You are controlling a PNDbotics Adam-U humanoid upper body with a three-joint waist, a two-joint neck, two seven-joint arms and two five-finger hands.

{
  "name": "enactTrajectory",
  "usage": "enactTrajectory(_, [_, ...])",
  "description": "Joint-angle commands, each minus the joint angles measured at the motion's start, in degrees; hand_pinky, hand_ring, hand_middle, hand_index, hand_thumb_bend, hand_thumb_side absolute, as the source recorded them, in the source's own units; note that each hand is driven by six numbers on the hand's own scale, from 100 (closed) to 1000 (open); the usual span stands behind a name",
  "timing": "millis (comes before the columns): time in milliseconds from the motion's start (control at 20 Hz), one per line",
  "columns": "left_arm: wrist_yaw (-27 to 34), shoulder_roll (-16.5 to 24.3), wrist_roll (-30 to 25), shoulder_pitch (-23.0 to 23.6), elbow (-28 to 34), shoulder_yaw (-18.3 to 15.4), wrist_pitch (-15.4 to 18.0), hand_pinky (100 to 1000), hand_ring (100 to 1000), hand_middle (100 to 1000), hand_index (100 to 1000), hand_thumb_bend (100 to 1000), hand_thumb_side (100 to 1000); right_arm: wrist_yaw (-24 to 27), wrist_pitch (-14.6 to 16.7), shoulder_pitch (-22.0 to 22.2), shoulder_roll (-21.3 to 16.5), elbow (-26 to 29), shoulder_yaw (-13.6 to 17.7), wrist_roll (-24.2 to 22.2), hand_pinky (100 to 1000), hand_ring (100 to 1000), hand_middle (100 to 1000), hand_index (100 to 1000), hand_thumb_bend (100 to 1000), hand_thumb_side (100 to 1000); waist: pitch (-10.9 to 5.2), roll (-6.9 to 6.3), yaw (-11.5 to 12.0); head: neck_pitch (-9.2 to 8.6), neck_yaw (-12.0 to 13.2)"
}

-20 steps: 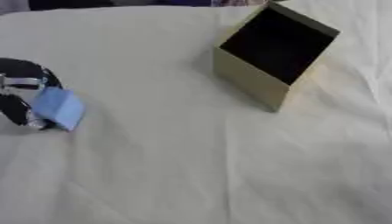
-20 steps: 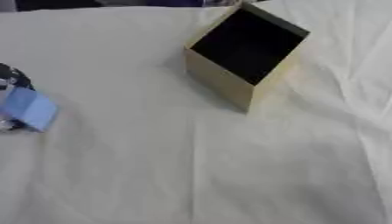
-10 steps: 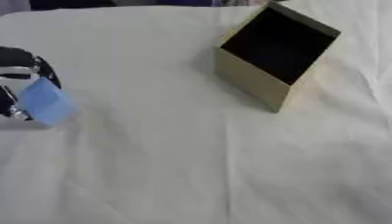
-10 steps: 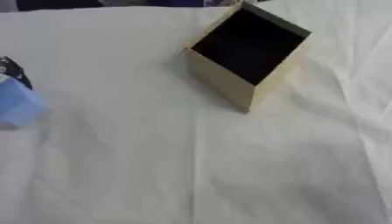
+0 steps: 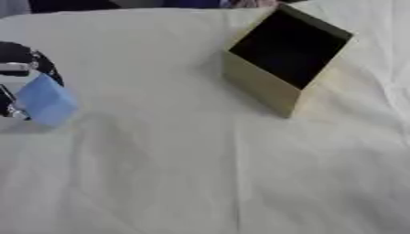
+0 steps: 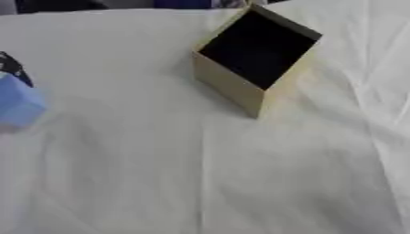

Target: Pick up objects on the table and place them in the box.

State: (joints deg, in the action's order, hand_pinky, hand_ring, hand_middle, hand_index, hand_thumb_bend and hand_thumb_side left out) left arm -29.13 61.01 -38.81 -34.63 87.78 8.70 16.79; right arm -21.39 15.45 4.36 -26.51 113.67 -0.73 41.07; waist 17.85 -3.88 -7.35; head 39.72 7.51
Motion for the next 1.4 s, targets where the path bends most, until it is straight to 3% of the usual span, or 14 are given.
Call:
enactTrajectory(50, [1.86, -1.16, -0.28, -3.78, 2.0, -1.47, -0.26, 885, 775, 611, 735, 100, 178, 0.67, 0.21, -0.07, -1.39, 0.93, 0.49, -0.03, 649, 789, 596, 725, 100, 798, -1.29, 0.1, -0.04, -0.12, -0.07])
enactTrajectory(400, [2.96, -8.72, -2.29, -12.94, -0.18, -0.88, -2.07, 882, 766, 594, 724, 100, 218, 1.04, 0.29, 0.12, -1.59, 0.93, 0.73, -0.17, 650, 789, 596, 725, 100, 798, -1.7, -0.02, 0.02, -0.12, -0.64])
enactTrajectory(450, [3.08, -9.19, -2.23, -13.56, -0.27, -0.97, -1.93, 885, 767, 590, 722, 100, 271, 1.08, 0.31, 0.06, -1.64, 0.93, 0.67, -0.19, 650, 788, 596, 725, 100, 798, -1.79, -0.01, -0.21, -0.08, -0.56])
enactTrajectory(750, [3.45, -16.94, -2.54, -21.46, -3.72, -0.29, -2.77, 875, 770, 585, 723, 100, 315, 1.72, 0.69, -0.48, -2.29, 0.93, 0.43, -0.69, 650, 788, 596, 725, 100, 797, -2.02, -0.29, -1.51, -0.36, -0.42])
enactTrajectory(1100, [1.77, -26.15, -1.7, -29.18, -9.65, -0.82, -3.55, 881, 773, 583, 723, 100, 370, 1.98, 0.93, -1.32, -2.53, 0.93, 0.33, -1.04, 650, 789, 596, 725, 100, 798, -1.29, -0.78, -2.22, -0.87, 0.16])
enactTrajectory(1400, [-1.13, -31.8, 1.21, -32.78, -11.6, -2.33, -3.54, 884, 776, 580, 722, 100, 378, 2.41, 1.23, -3.17, -2.69, 0.93, -0.07, -1.43, 650, 789, 596, 726, 100, 798, 0.06, -1.19, -3.77, -1.81, 2.56])
